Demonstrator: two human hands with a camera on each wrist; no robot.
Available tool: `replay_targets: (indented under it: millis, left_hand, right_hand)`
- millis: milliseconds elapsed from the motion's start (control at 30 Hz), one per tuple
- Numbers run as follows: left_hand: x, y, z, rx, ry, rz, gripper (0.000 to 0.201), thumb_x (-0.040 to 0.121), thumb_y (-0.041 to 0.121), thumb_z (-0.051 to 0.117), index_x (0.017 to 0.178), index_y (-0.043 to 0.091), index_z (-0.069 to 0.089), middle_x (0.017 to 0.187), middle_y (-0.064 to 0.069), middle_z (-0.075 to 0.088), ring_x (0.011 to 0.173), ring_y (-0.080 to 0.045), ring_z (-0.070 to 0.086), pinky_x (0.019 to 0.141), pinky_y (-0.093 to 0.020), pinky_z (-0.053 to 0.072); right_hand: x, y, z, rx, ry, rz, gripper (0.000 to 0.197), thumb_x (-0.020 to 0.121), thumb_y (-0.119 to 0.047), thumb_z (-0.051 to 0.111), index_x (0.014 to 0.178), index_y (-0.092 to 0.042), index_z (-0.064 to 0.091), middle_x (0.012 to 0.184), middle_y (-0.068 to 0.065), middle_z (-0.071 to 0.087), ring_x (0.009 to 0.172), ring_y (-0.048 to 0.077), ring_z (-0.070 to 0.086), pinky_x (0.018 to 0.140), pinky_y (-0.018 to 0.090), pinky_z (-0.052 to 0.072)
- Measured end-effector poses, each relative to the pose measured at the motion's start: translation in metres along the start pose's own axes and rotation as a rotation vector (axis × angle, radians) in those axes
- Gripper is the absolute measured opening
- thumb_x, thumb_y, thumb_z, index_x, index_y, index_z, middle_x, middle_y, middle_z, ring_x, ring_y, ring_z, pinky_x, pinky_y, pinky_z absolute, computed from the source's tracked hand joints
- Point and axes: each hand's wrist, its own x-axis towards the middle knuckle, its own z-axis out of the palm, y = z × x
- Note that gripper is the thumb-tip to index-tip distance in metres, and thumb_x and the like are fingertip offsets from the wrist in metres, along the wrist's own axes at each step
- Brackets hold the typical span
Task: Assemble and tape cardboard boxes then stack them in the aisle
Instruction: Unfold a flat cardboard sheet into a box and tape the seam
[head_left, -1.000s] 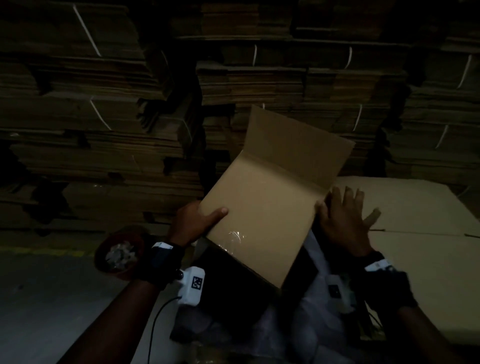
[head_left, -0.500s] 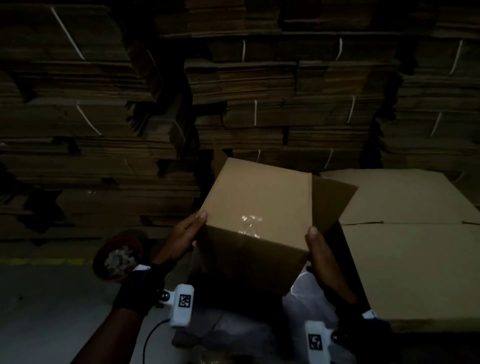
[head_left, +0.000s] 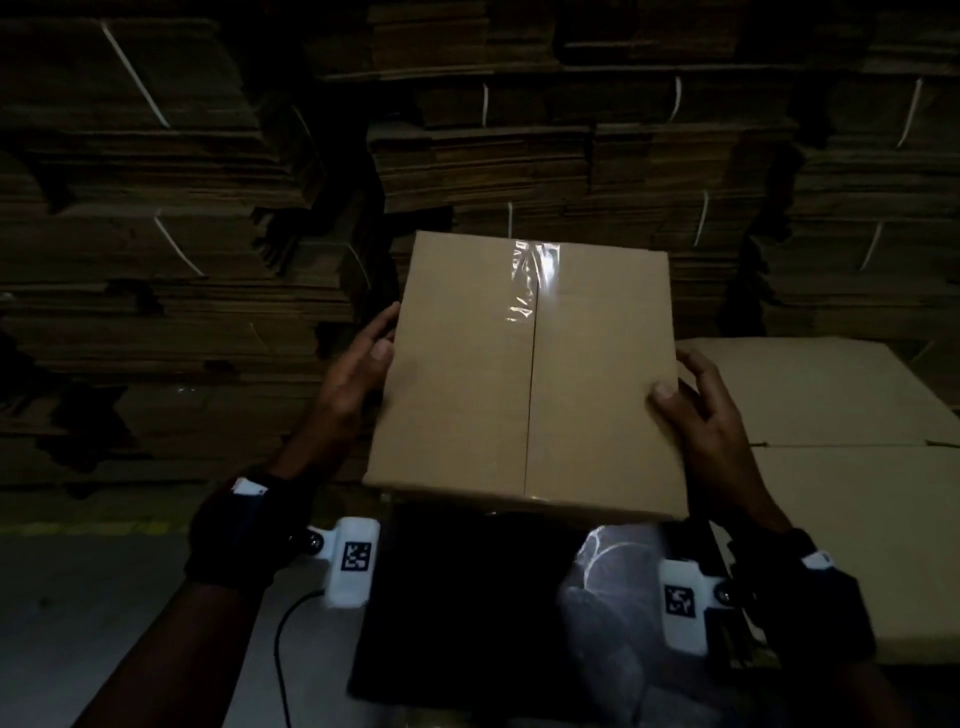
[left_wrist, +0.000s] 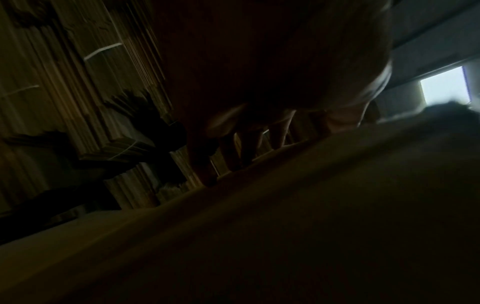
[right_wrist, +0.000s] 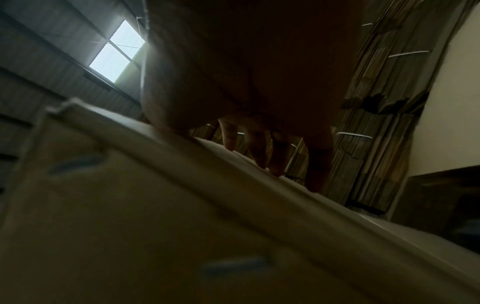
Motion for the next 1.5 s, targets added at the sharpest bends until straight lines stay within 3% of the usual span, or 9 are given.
replay_targets:
  millis: [100, 267, 567, 700, 800, 900, 1133, 1333, 1500]
  left_hand:
    - [0.005, 0.005, 0.0, 0.0, -0.016, -0.029, 0.064, 0.09, 0.063, 0.052, 0.148, 0.039, 0.041, 0.143, 0.011, 0.057, 0.13, -0.012, 0.056, 0.106, -0.04, 0.045]
    - [0.023, -0.005, 0.013, 0.047, 0.015, -0.07, 0.039, 0.105, 0.023, 0.042, 0.145, 0.025, 0.041, 0.113, 0.027, 0.062, 0.095, 0.018, 0.062, 0.075, -0.004, 0.046]
    - [0.033, -0.063, 0.01, 0.194, 0.021, -0.173, 0.063, 0.101, 0.013, 0.057, 0.157, 0.019, 0.029, 0.148, 0.005, 0.047, 0.127, -0.011, 0.053, 0.106, -0.03, 0.046]
    - [0.023, -0.091, 0.013, 0.276, 0.022, -0.209, 0.062, 0.101, 0.015, 0.058, 0.156, 0.016, 0.03, 0.149, 0.003, 0.043, 0.134, -0.012, 0.045, 0.093, -0.01, 0.046]
    - [0.022, -0.105, 0.012, 0.355, 0.059, -0.202, 0.059, 0.099, 0.019, 0.063, 0.153, 0.015, 0.04, 0.153, -0.005, 0.044, 0.138, -0.014, 0.044, 0.108, -0.026, 0.043]
    - [0.028, -0.109, 0.01, 0.679, 0.072, -0.056, 0.046, 0.097, 0.027, 0.066, 0.14, 0.011, 0.058, 0.146, -0.013, 0.053, 0.133, -0.025, 0.051, 0.111, -0.047, 0.043]
    - [-0.016, -0.097, 0.053, 1.087, -0.012, 0.436, 0.029, 0.097, 0.038, 0.053, 0.098, 0.016, 0.073, 0.104, -0.004, 0.072, 0.1, -0.025, 0.065, 0.087, -0.047, 0.051]
    - [-0.054, -0.122, 0.076, 1.275, -0.1, 0.474, 0.055, 0.089, 0.057, 0.062, 0.124, 0.014, 0.061, 0.138, -0.013, 0.058, 0.13, -0.03, 0.05, 0.112, -0.05, 0.036]
    - [-0.053, -0.129, 0.068, 1.436, -0.148, 0.511, 0.051, 0.087, 0.031, 0.066, 0.133, 0.012, 0.057, 0.146, -0.016, 0.05, 0.137, -0.035, 0.044, 0.113, -0.049, 0.031]
  right_hand:
    - [0.002, -0.01, 0.001, -0.029, -0.035, -0.015, 0.049, 0.092, -0.035, 0.055, 0.141, -0.03, 0.052, 0.127, -0.009, 0.069, 0.115, 0.007, 0.065, 0.091, 0.021, 0.054]
    - [0.017, -0.002, 0.001, -0.053, -0.078, 0.038, 0.041, 0.103, -0.032, 0.048, 0.144, -0.027, 0.052, 0.124, -0.016, 0.069, 0.113, -0.001, 0.065, 0.087, 0.011, 0.051]
    - [0.038, 0.062, 0.001, -0.103, -0.126, 0.213, 0.065, 0.093, -0.049, 0.062, 0.153, -0.037, 0.041, 0.147, -0.008, 0.056, 0.133, 0.013, 0.055, 0.116, 0.046, 0.041]
    - [0.03, 0.083, 0.002, -0.227, -0.154, 0.273, 0.061, 0.103, -0.032, 0.057, 0.158, -0.03, 0.031, 0.156, -0.003, 0.045, 0.14, 0.015, 0.046, 0.117, 0.039, 0.037]
    - [0.024, 0.081, 0.007, -0.354, -0.166, 0.274, 0.064, 0.105, -0.032, 0.053, 0.161, -0.027, 0.021, 0.163, 0.001, 0.034, 0.146, 0.018, 0.038, 0.113, 0.034, 0.036]
    - [0.026, 0.074, 0.018, -0.483, -0.172, 0.26, 0.075, 0.102, -0.038, 0.058, 0.162, -0.027, 0.013, 0.167, 0.001, 0.024, 0.15, 0.021, 0.029, 0.115, 0.038, 0.032]
    - [0.026, 0.086, 0.042, -0.749, -0.145, 0.258, 0.082, 0.099, -0.06, 0.049, 0.163, -0.027, 0.009, 0.17, 0.006, 0.006, 0.154, 0.03, 0.017, 0.118, 0.046, 0.025]
    - [0.027, 0.092, 0.04, -0.735, -0.114, 0.24, 0.081, 0.099, -0.059, 0.051, 0.163, -0.028, 0.012, 0.17, 0.005, 0.01, 0.152, 0.03, 0.022, 0.117, 0.047, 0.028]
    - [0.027, 0.097, 0.04, -0.731, -0.096, 0.228, 0.083, 0.097, -0.062, 0.051, 0.162, -0.029, 0.013, 0.169, 0.005, 0.013, 0.151, 0.029, 0.024, 0.117, 0.049, 0.031]
